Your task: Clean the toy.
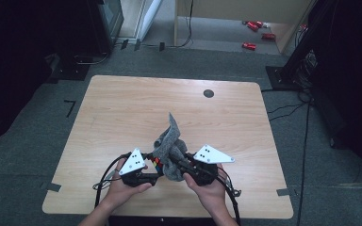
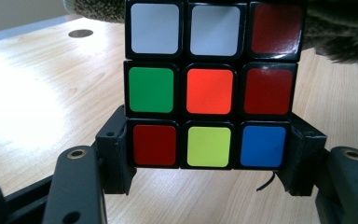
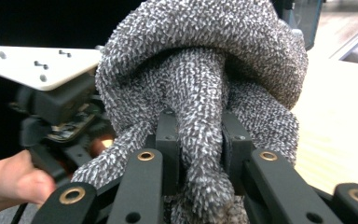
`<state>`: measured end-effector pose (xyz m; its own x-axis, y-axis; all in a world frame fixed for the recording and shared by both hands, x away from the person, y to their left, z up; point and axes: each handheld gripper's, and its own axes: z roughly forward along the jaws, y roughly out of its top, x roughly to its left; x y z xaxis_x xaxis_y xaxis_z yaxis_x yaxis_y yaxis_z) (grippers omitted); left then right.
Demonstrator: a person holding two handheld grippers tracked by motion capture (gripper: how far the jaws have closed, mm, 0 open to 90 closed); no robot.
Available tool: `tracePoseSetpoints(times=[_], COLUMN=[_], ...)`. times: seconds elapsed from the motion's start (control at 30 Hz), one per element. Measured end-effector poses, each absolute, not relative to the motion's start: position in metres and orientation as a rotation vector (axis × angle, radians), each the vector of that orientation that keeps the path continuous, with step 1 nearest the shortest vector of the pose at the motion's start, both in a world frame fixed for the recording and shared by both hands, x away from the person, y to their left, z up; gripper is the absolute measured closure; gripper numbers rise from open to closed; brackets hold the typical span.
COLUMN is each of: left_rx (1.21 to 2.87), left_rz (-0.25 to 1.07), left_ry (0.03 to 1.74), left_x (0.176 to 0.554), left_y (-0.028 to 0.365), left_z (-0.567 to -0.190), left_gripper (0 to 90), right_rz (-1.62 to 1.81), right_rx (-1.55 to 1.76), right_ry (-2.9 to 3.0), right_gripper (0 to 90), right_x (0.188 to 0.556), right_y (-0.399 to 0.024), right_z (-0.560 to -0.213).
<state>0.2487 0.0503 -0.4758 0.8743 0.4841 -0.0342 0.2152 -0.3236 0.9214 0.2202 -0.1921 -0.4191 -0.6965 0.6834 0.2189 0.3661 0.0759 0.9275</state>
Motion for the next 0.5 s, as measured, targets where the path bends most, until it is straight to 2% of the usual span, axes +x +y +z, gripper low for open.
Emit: tracePoseSetpoints(times=[0.17, 0.37, 0.5], left_rx=[1.907, 1.927, 1.915], left_rz=[0.29, 0.304, 0.312], left_ry=[0.516, 0.49, 0.485], left_x=[0.249, 0.246, 0.245], left_y=[0.05, 0.045, 0.047], left_z=[-0.475, -0.476, -0.473], left_gripper=[34.6, 34.5, 34.5], right_rz=[1.588, 1.643, 1.599], right_rx=[1.134, 0.983, 1.012], right_ry=[2.05, 2.074, 2.028], right_gripper=[75.0, 74.8, 74.8], right_x=[0.228, 0.214, 0.217], right_y=[-0.205, -0.187, -0.191], right_z=[-0.428, -0.415, -0.421])
